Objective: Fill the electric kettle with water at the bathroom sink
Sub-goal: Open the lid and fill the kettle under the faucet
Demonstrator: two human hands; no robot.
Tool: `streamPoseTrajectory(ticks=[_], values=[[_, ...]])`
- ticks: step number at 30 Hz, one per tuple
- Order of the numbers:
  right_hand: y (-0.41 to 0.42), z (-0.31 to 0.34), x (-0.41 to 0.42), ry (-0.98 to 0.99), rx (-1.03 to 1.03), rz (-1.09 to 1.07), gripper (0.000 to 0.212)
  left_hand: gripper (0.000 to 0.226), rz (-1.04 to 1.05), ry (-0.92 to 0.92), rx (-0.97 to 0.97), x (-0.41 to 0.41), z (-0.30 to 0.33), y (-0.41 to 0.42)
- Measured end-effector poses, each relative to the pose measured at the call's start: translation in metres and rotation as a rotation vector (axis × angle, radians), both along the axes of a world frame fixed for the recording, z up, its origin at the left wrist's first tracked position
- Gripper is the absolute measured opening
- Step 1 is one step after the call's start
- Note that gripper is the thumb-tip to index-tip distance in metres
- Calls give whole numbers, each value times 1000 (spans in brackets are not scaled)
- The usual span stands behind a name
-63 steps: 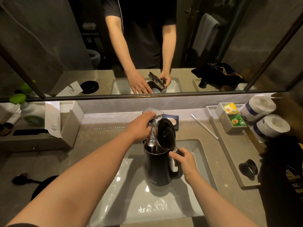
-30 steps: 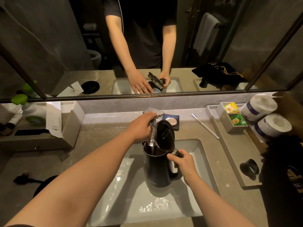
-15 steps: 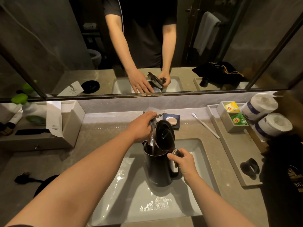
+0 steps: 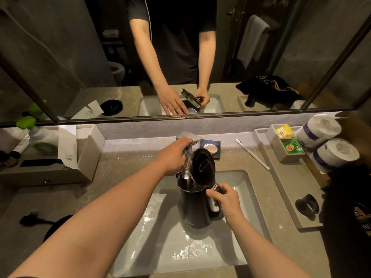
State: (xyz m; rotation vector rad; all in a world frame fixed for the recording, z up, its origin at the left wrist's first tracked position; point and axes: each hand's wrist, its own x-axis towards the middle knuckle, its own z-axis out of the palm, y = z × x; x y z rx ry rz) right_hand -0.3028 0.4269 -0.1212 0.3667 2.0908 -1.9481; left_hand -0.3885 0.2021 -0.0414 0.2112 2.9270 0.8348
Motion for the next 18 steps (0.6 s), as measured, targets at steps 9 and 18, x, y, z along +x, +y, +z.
streamPoseTrajectory(ticks=[9,18], values=[[1,-3,0,12,-12,-3,39,65,17,-32,-9,1,0,-1],[-2,-4,1,-1,-1,-4,28,63,14,-32,-1,2,0,-1]])
